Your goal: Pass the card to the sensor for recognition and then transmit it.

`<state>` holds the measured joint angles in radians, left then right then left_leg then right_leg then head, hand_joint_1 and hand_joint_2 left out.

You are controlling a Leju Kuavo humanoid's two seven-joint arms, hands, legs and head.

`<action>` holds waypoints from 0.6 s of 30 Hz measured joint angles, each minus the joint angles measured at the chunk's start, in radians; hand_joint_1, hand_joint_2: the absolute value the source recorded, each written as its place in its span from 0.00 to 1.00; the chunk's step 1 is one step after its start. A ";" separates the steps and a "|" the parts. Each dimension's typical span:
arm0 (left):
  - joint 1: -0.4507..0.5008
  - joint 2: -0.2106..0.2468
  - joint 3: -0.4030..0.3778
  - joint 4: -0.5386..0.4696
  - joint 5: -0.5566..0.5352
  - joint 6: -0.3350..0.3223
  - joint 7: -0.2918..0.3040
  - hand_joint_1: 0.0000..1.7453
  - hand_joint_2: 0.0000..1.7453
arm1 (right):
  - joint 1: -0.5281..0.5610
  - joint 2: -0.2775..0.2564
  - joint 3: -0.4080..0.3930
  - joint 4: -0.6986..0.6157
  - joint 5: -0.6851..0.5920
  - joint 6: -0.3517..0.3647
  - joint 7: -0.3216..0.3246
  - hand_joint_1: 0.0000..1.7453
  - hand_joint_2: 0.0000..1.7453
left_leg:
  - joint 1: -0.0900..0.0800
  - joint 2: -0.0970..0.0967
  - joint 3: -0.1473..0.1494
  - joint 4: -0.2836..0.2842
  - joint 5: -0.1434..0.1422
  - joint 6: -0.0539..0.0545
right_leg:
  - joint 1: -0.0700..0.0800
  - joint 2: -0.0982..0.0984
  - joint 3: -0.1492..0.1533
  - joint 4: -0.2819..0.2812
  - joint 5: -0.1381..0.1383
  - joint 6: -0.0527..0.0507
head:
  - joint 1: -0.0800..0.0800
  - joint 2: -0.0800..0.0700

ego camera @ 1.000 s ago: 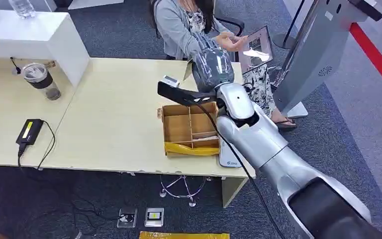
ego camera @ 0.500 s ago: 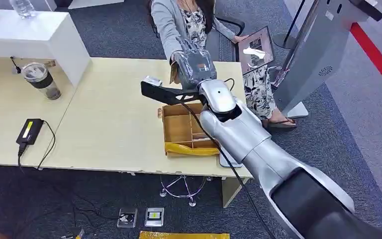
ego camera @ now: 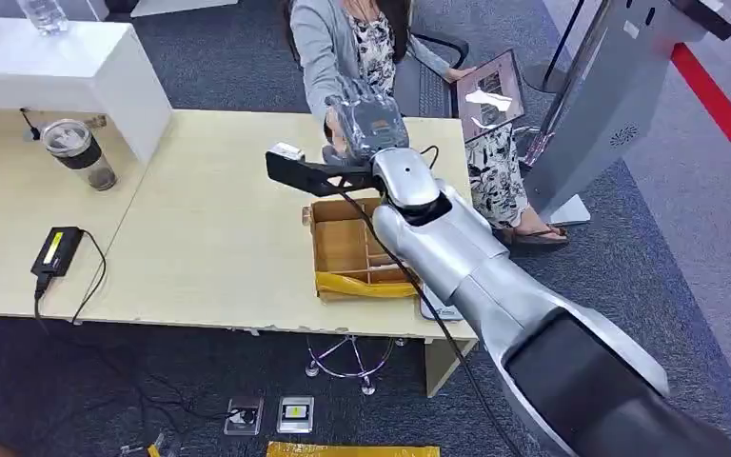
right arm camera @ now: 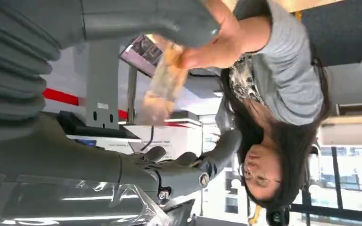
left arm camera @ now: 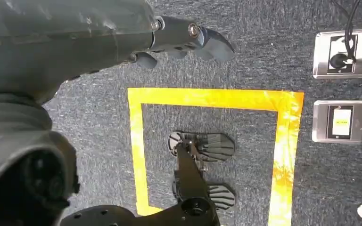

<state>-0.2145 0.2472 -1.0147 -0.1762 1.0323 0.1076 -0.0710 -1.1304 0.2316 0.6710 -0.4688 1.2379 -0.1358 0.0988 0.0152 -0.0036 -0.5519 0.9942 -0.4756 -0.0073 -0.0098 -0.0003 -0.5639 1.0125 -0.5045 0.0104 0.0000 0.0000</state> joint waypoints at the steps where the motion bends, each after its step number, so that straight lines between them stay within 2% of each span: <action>1: 0.000 0.000 0.000 0.000 0.000 0.000 0.000 0.00 0.00 | 0.000 0.000 0.000 0.006 0.000 0.000 0.000 0.00 0.00 | 0.000 0.000 0.000 0.000 0.000 0.000 | 0.000 0.000 0.000 0.000 0.000 0.000 | 0.000 0.000; 9: -0.007 0.000 0.000 0.000 -0.006 -0.004 0.002 0.00 0.00 | 0.002 0.005 0.004 0.037 0.015 0.018 -0.009 0.00 0.00 | 0.000 0.000 0.000 0.000 0.000 0.000 | 0.000 0.000 0.000 0.000 0.000 0.000 | 0.000 0.000; 12: -0.007 0.000 0.000 0.000 -0.005 -0.003 0.003 0.00 0.00 | -0.008 0.000 -0.001 0.042 -0.047 0.021 -0.002 0.00 0.00 | 0.000 0.000 0.000 0.000 0.000 0.000 | 0.000 0.001 -0.001 0.000 0.000 0.000 | 0.000 0.000; 17: -0.001 0.000 0.000 0.000 -0.002 -0.001 0.002 0.00 0.00 | -0.078 -0.081 -0.048 0.051 -0.137 0.065 0.005 0.00 0.00 | -0.001 0.000 0.000 0.002 0.000 0.000 | 0.000 0.000 -0.002 0.000 0.000 0.000 | 0.000 0.000; 18: 0.001 0.002 0.000 0.000 -0.001 -0.002 0.003 0.00 0.00 | -0.096 -0.130 -0.068 0.056 -0.162 0.098 0.002 0.00 0.00 | 0.000 -0.001 0.000 0.003 0.000 0.000 | 0.000 -0.001 -0.001 0.000 0.000 0.000 | 0.000 0.000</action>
<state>-0.2131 0.2491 -1.0151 -0.1762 1.0311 0.1053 -0.0683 -1.2260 0.1020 0.6032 -0.4124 1.0757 -0.0377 0.1011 0.0147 -0.0045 -0.5524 0.9968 -0.4756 -0.0072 -0.0100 -0.0018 -0.5652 1.0121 -0.5043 0.0106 -0.0004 0.0000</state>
